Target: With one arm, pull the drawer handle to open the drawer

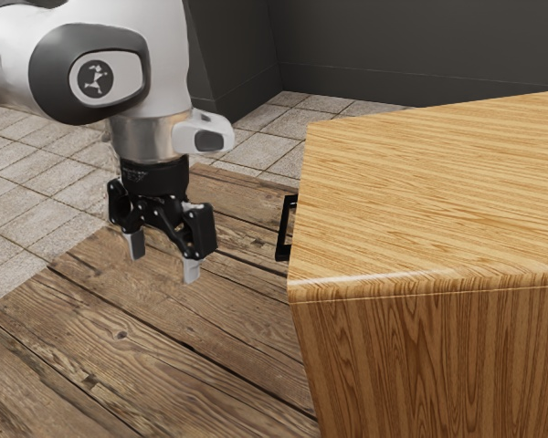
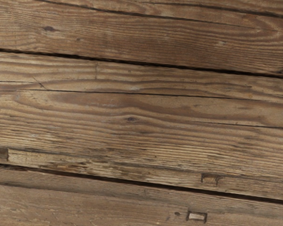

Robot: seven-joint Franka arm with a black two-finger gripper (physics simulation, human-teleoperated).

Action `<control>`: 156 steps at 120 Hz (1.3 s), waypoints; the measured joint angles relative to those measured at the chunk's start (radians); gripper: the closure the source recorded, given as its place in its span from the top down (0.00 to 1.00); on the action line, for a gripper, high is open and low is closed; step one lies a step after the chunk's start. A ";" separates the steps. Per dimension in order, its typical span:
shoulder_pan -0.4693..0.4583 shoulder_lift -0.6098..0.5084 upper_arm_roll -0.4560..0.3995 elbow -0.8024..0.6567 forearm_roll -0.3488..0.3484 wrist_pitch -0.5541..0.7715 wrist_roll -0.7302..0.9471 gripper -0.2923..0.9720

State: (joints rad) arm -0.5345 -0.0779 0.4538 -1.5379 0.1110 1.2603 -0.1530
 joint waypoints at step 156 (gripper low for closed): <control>-0.043 -0.190 0.013 -0.316 -0.140 0.814 -0.732 0.77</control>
State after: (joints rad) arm -0.5777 -0.2684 0.4664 -1.8541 -0.0292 2.0747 -0.8853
